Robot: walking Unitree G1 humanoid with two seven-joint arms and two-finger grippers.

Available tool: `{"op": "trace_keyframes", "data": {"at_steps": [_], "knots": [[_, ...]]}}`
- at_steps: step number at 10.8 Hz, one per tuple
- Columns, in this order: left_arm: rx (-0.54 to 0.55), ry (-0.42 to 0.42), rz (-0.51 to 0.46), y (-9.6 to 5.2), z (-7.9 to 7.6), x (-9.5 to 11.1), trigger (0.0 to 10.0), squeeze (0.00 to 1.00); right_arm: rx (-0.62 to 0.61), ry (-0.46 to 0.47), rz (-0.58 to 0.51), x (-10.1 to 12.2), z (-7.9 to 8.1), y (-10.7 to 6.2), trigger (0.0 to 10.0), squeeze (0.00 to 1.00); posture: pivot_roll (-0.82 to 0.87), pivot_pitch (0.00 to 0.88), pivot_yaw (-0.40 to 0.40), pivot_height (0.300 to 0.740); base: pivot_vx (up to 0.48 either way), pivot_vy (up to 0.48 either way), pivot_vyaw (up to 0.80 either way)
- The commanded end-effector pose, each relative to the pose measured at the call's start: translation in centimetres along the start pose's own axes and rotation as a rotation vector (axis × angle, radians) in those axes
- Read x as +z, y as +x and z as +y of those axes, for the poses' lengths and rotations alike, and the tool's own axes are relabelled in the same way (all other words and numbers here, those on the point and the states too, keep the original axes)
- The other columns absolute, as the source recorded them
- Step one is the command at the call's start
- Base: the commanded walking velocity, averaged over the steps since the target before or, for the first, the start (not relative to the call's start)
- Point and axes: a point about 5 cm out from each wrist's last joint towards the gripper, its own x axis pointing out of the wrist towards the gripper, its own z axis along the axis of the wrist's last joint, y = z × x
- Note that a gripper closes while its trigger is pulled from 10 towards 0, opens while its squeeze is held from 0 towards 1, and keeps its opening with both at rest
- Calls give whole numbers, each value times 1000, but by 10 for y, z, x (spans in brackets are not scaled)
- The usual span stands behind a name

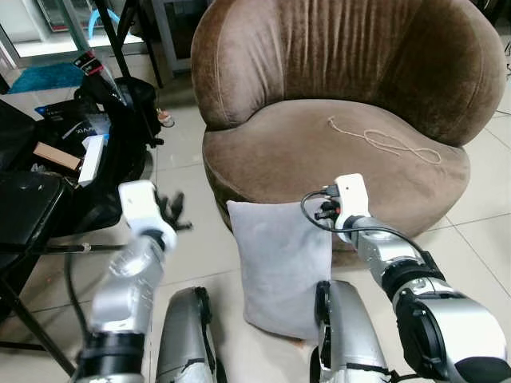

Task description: Move the pillow to the sofa from floor

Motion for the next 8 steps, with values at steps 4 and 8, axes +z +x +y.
{"op": "trace_keyframes", "data": {"at_steps": [4, 8], "knots": [[-2, -2, 20, -3, -2, -1, 10000, 0, -41, 17, -148, 26, -8, -3, 10000, 0, -66, 0, 65, 510, 0, 0, 0], [-19, 1, 32, -8, -6, -6, 10000, 0, -31, 18, -162, 18, 5, -5, 10000, 0, -68, 0, 73, 565, 0, 0, 0]]}}
